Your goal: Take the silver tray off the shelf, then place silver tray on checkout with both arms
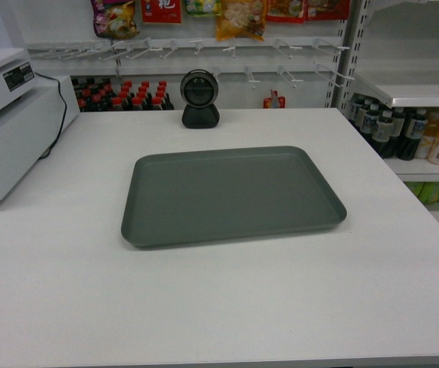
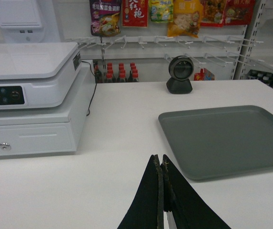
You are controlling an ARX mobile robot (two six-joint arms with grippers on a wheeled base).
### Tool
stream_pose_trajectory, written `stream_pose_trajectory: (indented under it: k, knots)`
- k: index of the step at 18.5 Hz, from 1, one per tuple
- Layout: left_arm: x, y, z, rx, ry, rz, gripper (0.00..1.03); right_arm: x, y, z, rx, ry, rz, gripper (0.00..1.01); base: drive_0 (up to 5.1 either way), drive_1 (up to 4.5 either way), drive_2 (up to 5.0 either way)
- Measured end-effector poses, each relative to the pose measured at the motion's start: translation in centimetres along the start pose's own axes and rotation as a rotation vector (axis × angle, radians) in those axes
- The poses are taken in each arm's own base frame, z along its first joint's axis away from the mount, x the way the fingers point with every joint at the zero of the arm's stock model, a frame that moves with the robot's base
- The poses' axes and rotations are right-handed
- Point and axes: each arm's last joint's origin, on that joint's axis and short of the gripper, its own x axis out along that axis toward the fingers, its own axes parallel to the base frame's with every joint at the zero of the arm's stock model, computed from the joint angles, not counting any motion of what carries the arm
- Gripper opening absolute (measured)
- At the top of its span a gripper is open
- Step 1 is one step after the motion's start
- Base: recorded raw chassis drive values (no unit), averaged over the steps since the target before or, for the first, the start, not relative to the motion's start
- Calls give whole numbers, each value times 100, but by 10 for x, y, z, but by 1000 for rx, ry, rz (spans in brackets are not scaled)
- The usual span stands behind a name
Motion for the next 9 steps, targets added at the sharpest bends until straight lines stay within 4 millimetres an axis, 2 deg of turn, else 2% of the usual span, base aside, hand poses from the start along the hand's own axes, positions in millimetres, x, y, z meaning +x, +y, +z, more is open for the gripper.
stream_pose_trajectory:
  k: [9]
  knots:
    - [-19, 0, 5, 0, -17, 0, 1, -19, 0, 5, 0, -18, 0, 3, 0, 0, 0]
